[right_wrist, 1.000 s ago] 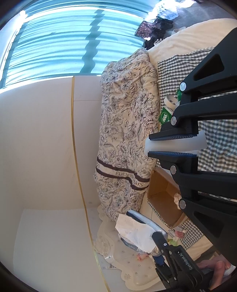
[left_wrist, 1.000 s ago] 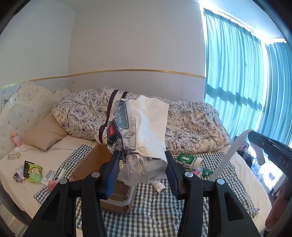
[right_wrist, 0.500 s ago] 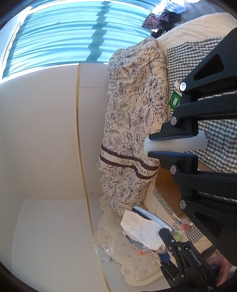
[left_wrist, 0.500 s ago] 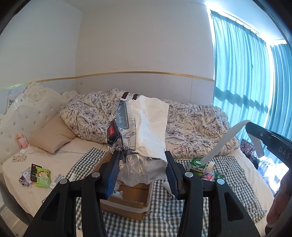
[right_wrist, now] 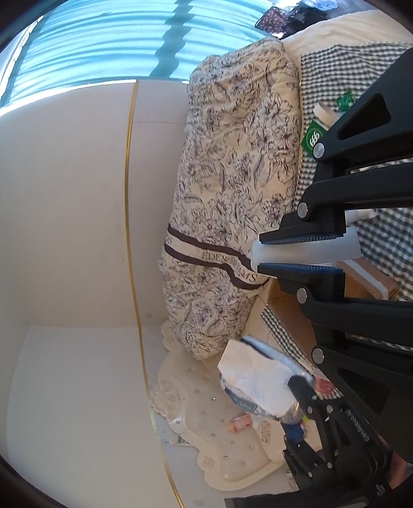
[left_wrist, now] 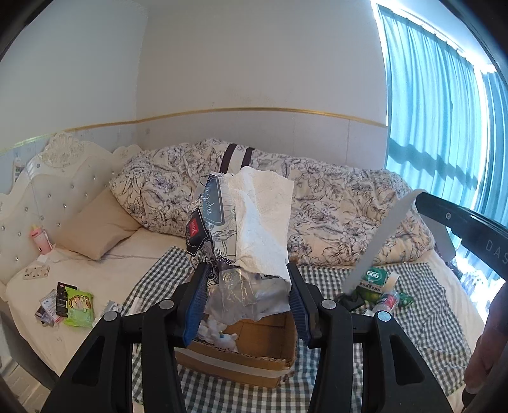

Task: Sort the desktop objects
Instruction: 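Lift and carry the bag and white tube with both grippers over the box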

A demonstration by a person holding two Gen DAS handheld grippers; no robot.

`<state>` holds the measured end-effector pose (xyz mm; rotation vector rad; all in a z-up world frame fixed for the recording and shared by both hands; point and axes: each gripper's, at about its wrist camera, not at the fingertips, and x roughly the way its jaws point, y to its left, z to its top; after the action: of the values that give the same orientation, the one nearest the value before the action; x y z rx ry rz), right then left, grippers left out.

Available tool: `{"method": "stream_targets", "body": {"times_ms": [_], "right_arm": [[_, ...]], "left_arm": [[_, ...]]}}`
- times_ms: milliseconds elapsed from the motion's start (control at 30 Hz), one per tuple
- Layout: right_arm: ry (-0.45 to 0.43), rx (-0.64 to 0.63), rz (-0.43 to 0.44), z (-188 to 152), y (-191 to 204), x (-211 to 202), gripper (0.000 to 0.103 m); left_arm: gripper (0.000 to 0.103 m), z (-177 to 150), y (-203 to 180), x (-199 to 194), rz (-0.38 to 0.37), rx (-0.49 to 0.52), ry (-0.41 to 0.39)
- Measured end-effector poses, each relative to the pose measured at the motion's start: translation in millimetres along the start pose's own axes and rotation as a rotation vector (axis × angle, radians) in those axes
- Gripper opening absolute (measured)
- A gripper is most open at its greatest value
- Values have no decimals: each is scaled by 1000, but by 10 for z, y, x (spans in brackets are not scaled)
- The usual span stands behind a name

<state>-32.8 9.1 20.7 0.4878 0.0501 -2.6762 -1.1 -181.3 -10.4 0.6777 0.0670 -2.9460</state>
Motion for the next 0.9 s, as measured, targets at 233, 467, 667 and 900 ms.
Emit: {"method": "stream_targets", "body": {"times_ms": [233,467,667,900], "right_arm": [[43,-10,29,-78,102,438,11],[88,-21,44,-204,178,861,11],[146,-12,57,-366,199,1308,11],[229,-44,84,-595,320,1812,11]], "left_arm": [[49,-135,130,449,2,-16,66],[49,-287,299,904,-8,-36,142],[49,-445,467,1332,-6,-60,226],[49,-646,553,1779,-11,-69,299]]}}
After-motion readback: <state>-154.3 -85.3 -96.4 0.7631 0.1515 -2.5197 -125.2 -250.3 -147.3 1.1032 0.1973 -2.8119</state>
